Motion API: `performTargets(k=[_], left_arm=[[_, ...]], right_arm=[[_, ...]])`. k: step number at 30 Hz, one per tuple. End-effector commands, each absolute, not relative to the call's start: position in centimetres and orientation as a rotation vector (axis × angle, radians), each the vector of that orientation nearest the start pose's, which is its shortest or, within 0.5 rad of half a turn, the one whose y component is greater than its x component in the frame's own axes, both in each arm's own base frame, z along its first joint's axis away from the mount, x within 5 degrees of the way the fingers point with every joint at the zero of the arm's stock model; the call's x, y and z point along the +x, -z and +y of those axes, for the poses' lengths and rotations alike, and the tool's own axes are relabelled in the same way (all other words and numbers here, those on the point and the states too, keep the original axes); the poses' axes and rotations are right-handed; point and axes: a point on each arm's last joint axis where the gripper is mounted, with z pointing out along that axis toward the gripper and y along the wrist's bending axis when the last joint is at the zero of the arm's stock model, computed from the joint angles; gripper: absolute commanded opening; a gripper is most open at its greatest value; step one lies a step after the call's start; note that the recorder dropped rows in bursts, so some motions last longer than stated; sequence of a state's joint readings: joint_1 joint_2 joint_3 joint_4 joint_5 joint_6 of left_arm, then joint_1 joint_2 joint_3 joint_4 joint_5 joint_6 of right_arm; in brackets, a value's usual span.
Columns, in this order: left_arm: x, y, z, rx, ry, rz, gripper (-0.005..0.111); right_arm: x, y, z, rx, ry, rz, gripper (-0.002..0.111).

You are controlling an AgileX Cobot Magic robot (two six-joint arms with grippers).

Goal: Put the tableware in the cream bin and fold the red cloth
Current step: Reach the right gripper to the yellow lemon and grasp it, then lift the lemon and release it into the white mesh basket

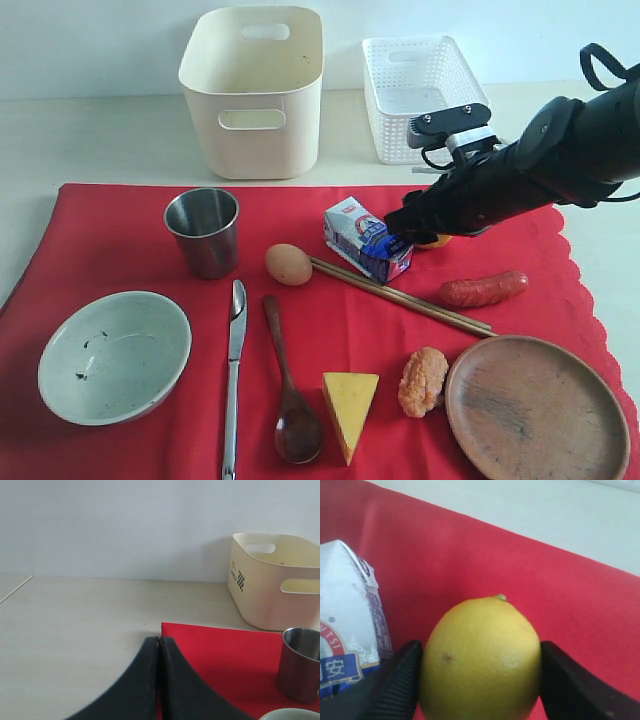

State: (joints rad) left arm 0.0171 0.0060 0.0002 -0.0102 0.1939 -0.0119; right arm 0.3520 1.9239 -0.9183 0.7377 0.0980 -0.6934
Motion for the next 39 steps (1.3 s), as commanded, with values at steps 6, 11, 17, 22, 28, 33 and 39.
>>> performTargets(k=[6, 11, 17, 22, 28, 33, 39], left_arm=[[5.6, -19.5, 0.0, -0.026, 0.009, 1.680, 0.002], [5.6, -19.5, 0.0, -0.026, 0.009, 1.680, 0.002], [5.6, -19.5, 0.0, -0.026, 0.009, 1.680, 0.002], [5.6, -19.5, 0.0, -0.026, 0.009, 1.680, 0.002], [5.6, -19.5, 0.0, -0.026, 0.009, 1.680, 0.002], [5.6, -19.5, 0.0, -0.026, 0.009, 1.680, 0.002], [5.6, -19.5, 0.0, -0.026, 0.009, 1.680, 0.002]], right_arm=[[33.1, -11.3, 12.5, -0.427, -0.208, 2.523, 0.000], [33.1, -12.0, 12.5, -0.425, -0.213, 2.503, 0.000], [33.0, -15.7, 12.4, -0.406, -0.224, 2.393, 0.000], [33.9, -18.5, 11.6, -0.317, -0.121, 2.208, 0.000], [35.1, -20.0, 10.9, -0.277, 0.015, 2.028, 0.000], [37.3, -21.3, 11.6, -0.292, 0.021, 1.955, 0.000], [40.6, -21.2, 12.9, -0.306, 0.024, 1.912, 0.000]])
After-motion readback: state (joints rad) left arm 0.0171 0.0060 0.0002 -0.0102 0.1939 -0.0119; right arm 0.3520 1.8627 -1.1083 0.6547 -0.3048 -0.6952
